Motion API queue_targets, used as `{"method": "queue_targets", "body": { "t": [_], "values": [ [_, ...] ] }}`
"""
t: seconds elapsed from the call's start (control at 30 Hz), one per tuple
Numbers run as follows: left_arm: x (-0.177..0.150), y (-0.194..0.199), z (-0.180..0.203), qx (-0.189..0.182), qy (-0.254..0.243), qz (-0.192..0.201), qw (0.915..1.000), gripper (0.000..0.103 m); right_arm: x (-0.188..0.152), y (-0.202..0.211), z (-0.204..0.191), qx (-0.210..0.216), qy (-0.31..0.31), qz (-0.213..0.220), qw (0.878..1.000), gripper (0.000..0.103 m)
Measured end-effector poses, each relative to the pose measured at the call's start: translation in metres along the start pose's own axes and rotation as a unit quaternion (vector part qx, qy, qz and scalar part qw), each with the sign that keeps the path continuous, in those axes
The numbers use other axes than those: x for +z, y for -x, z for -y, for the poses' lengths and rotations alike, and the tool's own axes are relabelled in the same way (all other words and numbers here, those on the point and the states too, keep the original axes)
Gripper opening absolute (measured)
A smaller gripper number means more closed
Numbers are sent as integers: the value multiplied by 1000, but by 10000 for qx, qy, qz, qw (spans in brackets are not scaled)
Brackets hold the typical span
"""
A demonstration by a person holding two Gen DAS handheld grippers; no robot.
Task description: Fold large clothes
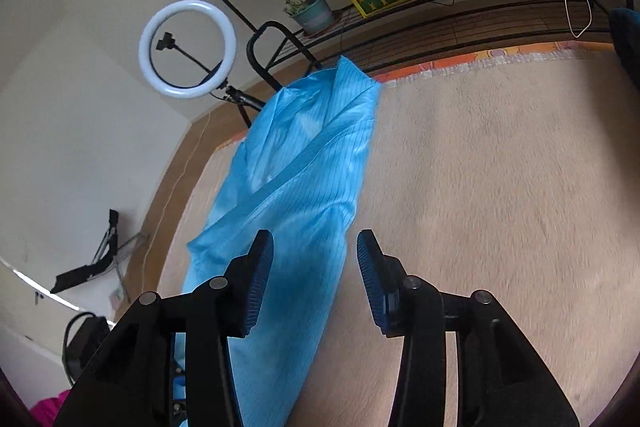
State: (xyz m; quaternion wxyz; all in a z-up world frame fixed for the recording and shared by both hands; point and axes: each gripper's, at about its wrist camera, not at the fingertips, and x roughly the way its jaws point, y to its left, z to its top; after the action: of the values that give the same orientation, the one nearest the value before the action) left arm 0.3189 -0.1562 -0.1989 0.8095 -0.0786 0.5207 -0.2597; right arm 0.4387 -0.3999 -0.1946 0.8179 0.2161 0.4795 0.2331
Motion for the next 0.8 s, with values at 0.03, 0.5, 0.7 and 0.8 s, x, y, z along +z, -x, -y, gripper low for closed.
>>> {"method": "queue_targets", "body": {
  "t": [0.03, 0.5, 0.7, 0.8],
  "values": [
    [-1, -3, -5, -10, 26, -4, 10000, 28, 9, -10, 7, 32, -74, 11, 10000, 42],
    [-7, -3, -22, -422, -163, 315, 9985, 28, 75, -97, 45, 542, -474, -94, 9974, 28],
    [-10, -4, -24, -442, -304, 421, 9977, 28, 93, -99, 19, -150, 133, -30, 9998, 2],
    [-13, -4, -24, -453, -300, 437, 9976, 28, 99, -107, 16, -866, 288, 6, 9958, 1]
  ]
}}
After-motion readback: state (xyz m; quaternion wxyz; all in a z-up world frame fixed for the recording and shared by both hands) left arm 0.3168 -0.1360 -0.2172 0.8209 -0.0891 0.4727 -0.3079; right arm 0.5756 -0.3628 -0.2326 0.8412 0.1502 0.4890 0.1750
